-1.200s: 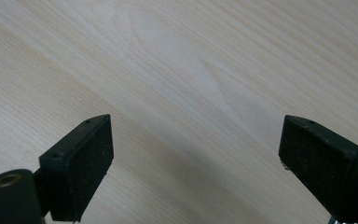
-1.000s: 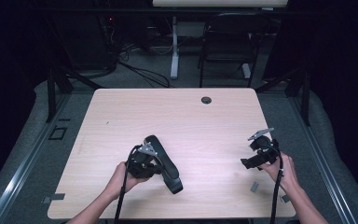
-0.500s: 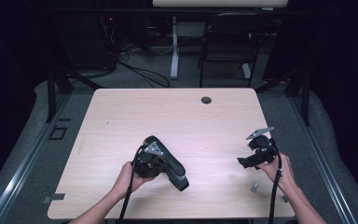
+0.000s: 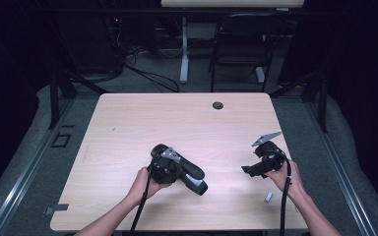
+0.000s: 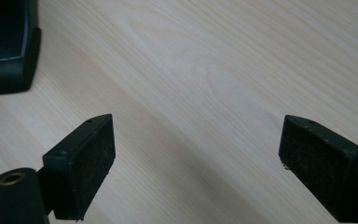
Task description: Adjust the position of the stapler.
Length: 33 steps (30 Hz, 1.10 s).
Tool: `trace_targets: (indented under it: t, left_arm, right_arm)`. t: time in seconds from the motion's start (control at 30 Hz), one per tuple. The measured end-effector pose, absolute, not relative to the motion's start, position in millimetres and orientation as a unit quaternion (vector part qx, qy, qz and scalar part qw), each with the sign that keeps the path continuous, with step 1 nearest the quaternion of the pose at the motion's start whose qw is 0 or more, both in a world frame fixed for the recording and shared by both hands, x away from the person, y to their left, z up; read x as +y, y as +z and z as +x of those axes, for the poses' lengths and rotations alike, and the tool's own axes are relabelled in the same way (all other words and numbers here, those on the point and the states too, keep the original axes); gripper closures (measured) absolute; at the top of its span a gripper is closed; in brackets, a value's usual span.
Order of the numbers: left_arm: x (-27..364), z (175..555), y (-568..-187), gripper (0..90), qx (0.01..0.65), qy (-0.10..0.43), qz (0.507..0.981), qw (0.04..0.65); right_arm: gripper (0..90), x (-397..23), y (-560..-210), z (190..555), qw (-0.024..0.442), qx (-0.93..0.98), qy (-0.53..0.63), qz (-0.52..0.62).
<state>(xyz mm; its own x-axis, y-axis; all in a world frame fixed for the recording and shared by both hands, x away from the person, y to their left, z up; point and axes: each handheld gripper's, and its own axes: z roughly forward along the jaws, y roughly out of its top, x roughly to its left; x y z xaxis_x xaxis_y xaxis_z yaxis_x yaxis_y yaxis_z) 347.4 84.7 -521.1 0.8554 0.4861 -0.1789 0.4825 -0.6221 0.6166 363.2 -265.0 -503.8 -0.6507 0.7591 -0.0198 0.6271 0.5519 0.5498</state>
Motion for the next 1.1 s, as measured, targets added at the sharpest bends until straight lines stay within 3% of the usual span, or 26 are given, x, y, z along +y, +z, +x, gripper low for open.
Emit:
trace_targets:
  t: [0.17, 0.37, 0.53, 0.93, 1.1]
  left_arm:
    - [101, 346, -512, 72.0, 0.259, -0.025, 0.898, 0.356]
    - [131, 341, -505, 39.0, 0.281, -0.036, 0.889, 0.359]
    - [150, 344, -497, 18.5, 0.311, -0.014, 0.877, 0.367]
    - [194, 367, -502, 0.3, 0.360, 0.021, 0.848, 0.389]
    - [202, 378, -512, 0.1, 0.372, 0.023, 0.843, 0.387]
  right_arm:
    - [9.9, -254, -496, 358, 0.117, 0.864, 0.283, 0.399]
    - [9.3, -236, -485, 351, 0.108, 0.868, 0.296, 0.384]
    - [4.9, -221, -480, 351, 0.105, 0.872, 0.297, 0.375]
    - [1.9, -169, -467, 349, 0.090, 0.883, 0.320, 0.331]
    - [5.8, -140, -465, 349, 0.079, 0.892, 0.323, 0.306]
